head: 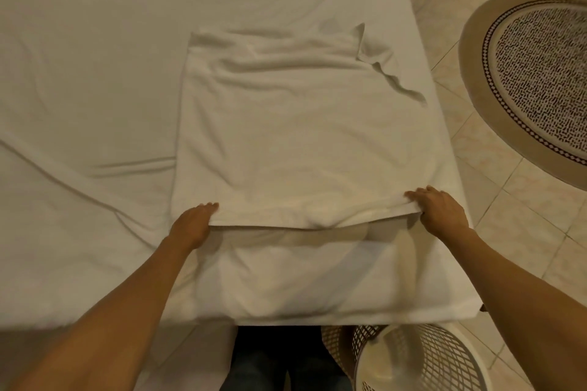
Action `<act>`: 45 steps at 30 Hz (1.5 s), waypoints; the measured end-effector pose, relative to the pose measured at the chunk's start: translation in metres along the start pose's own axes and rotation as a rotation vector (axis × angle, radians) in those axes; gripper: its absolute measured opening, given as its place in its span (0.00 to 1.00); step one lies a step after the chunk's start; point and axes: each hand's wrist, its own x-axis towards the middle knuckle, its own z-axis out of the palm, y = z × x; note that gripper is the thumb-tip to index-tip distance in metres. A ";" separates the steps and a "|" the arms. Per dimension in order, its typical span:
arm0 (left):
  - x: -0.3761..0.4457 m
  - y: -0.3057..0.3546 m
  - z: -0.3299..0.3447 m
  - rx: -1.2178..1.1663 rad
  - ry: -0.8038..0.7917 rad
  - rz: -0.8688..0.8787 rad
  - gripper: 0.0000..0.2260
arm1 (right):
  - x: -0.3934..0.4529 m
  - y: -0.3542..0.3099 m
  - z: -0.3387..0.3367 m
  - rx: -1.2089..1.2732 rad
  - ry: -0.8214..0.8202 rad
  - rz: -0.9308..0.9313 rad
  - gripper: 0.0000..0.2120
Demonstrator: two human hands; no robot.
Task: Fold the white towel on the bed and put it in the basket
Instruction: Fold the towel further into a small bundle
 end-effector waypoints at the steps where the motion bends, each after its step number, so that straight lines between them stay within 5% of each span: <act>1: 0.000 -0.001 -0.008 -0.012 0.003 -0.004 0.26 | -0.001 -0.001 -0.007 0.010 -0.008 0.019 0.27; 13: 0.068 0.028 -0.142 -0.116 0.290 -0.001 0.26 | 0.097 -0.022 -0.092 -0.201 0.270 0.013 0.28; 22: 0.159 0.008 -0.226 -0.084 0.335 -0.045 0.22 | 0.196 -0.031 -0.142 -0.222 0.303 0.175 0.24; 38: 0.300 0.024 -0.293 -0.164 0.384 -0.064 0.21 | 0.341 -0.062 -0.164 -0.177 0.265 0.175 0.25; 45: 0.360 0.027 -0.328 -0.155 0.509 -0.184 0.16 | 0.406 -0.064 -0.191 -0.116 0.406 0.143 0.28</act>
